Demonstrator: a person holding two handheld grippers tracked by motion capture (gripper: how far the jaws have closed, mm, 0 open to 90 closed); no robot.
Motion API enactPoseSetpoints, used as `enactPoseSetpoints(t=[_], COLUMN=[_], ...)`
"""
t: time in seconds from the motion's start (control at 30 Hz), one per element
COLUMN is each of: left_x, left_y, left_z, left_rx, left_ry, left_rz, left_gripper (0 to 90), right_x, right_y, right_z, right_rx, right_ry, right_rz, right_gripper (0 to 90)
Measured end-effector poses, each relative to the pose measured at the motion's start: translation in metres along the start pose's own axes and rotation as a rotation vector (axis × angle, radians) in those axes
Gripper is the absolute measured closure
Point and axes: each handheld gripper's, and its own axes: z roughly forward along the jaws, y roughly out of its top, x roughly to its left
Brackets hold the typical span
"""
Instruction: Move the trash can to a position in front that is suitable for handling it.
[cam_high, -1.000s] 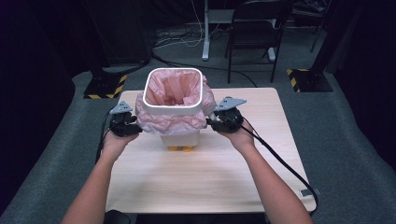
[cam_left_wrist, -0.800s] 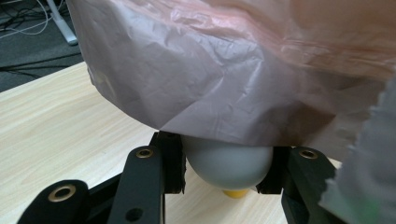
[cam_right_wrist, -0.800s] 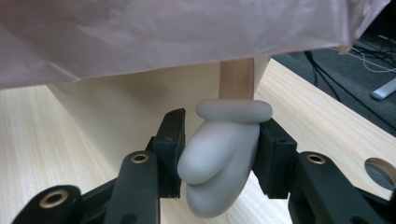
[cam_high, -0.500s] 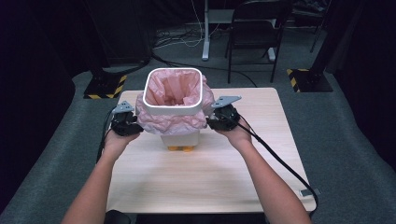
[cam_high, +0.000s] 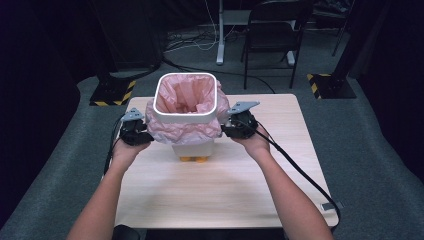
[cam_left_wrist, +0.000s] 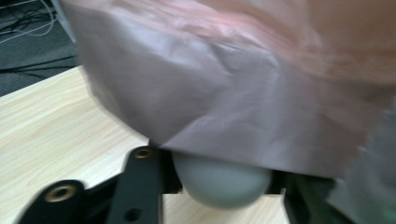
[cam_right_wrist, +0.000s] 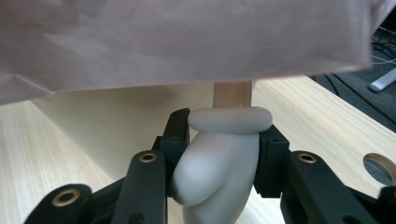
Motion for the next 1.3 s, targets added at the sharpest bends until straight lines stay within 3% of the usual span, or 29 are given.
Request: enactPoseSetpoints(t=[0.23,0.4,0.53,0.73,1.3], left_x=[0.001,-0.004,-0.003,-0.003,-0.015], left_y=[0.001,0.004,0.004,0.004,0.007], left_z=[-0.003,-0.001,-0.001,-0.001,-0.004], left_rx=[-0.023,-0.021,-0.021,-0.029,-0.029], left_ry=[0.027,-0.006,-0.018,-0.04,-0.055], left_rz=[0.01,0.046,0.035,0.011,0.046], left_gripper=[46.7,59.6,60.2,60.5,60.5], right_x=[-0.001,-0.002,-0.002,-0.003,0.001], right_y=[0.0,0.0,0.0,-0.003,-0.004], right_z=[0.0,-0.001,-0.001,-0.001,-0.013], right_rx=[-0.002,0.001,-0.001,-0.027,-0.027], right_ry=[-0.008,-0.002,0.003,0.043,0.006], right_rz=[-0.002,0.003,0.002,0.039,-0.009], right_gripper=[63.4,63.5,63.5,63.7,63.9])
